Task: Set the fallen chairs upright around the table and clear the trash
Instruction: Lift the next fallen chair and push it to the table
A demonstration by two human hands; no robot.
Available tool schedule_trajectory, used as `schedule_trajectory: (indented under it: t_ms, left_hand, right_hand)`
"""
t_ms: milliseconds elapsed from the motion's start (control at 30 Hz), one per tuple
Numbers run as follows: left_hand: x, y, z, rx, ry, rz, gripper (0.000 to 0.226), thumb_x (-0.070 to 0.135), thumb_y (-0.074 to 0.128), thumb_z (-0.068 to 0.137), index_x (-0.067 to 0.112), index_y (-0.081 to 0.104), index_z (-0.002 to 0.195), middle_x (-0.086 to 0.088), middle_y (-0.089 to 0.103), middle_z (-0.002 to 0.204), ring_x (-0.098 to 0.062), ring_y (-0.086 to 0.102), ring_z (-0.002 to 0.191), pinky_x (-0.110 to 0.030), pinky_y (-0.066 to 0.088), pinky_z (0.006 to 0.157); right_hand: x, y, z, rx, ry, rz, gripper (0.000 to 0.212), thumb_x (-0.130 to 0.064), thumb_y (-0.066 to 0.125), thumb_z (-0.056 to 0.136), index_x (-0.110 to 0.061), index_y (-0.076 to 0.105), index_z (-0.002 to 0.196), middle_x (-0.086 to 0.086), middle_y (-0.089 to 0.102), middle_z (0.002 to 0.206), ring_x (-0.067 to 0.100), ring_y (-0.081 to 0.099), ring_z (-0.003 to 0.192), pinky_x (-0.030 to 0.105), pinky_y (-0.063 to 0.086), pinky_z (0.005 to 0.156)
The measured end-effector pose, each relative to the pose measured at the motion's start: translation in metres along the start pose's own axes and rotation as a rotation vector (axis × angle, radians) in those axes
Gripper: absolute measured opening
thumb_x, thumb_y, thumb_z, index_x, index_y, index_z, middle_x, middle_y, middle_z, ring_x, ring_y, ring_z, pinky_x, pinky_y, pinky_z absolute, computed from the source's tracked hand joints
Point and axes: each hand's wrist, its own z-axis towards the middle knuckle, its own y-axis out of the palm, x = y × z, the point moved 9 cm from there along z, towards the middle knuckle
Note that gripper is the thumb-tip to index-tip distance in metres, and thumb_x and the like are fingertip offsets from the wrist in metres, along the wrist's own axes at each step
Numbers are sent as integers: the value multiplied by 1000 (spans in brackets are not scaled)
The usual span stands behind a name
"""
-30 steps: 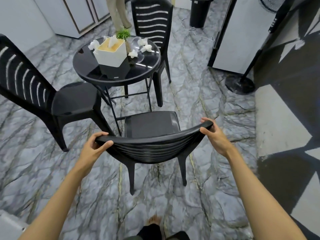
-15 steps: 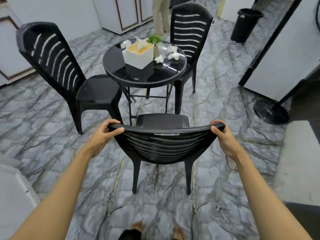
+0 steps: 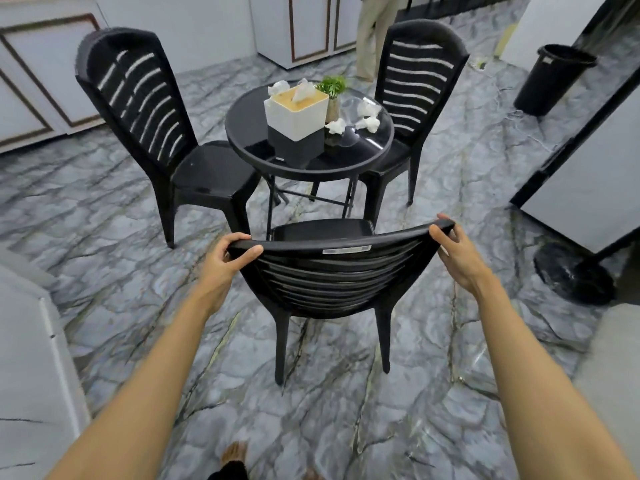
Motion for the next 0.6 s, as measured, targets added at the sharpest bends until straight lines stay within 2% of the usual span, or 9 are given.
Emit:
schedule_trajectory:
  t_ms: [100, 167, 300, 400, 500, 600]
  left_hand:
    - [0, 17, 4, 2, -2, 2, 38, 37, 76, 58, 28, 63, 92, 3, 55, 98, -15, 53, 97, -28, 43, 89]
    - [-1, 31, 7, -16, -5, 1, 36, 35, 75, 60, 27, 62, 93, 4, 55, 96, -13, 54, 94, -26, 44, 86]
    - [-4, 38, 8, -31, -15, -48, 30, 26, 72, 66, 25, 60, 93, 4, 54, 95, -12, 54, 93, -24, 45, 86]
    - [-4, 38, 10, -18, -3, -87, 23, 13, 69, 75, 23, 60, 94, 3, 55, 91, -10, 56, 88, -14, 50, 75]
    - [-2, 33, 13, 5, 4, -142, 26, -1, 65, 79, 20, 60, 94, 2, 57, 91, -9, 59, 85, -11, 52, 70]
    - [-7, 12, 16, 10, -16, -166, 31, -7, 62, 78, 18, 62, 97, -1, 58, 92, -11, 59, 86, -11, 52, 69]
  right_hand:
    - [2, -15, 6, -17, -5, 57, 125, -63, 87, 26, -23, 40, 134, -10, 58, 107, -5, 62, 91, 11, 50, 76]
    - [8, -27, 6, -6, 1, 79, 118, -63, 88, 26, -26, 43, 129, -8, 58, 106, -2, 62, 90, 9, 49, 72]
    - [23, -35, 4, 17, -7, 99, 108, -64, 87, 27, -28, 47, 120, -6, 58, 103, 2, 60, 90, 13, 49, 74]
    - [28, -35, 1, 53, -35, 133, 94, -66, 85, 30, -33, 50, 112, -6, 58, 100, 3, 59, 90, 15, 47, 77]
    - [39, -35, -7, 90, -39, 138, 90, -67, 85, 31, -35, 51, 108, -6, 59, 97, 5, 58, 92, 19, 45, 84]
    - [52, -19, -14, 102, -24, 134, 87, -66, 86, 32, -36, 52, 107, -4, 59, 100, 7, 57, 92, 17, 47, 80]
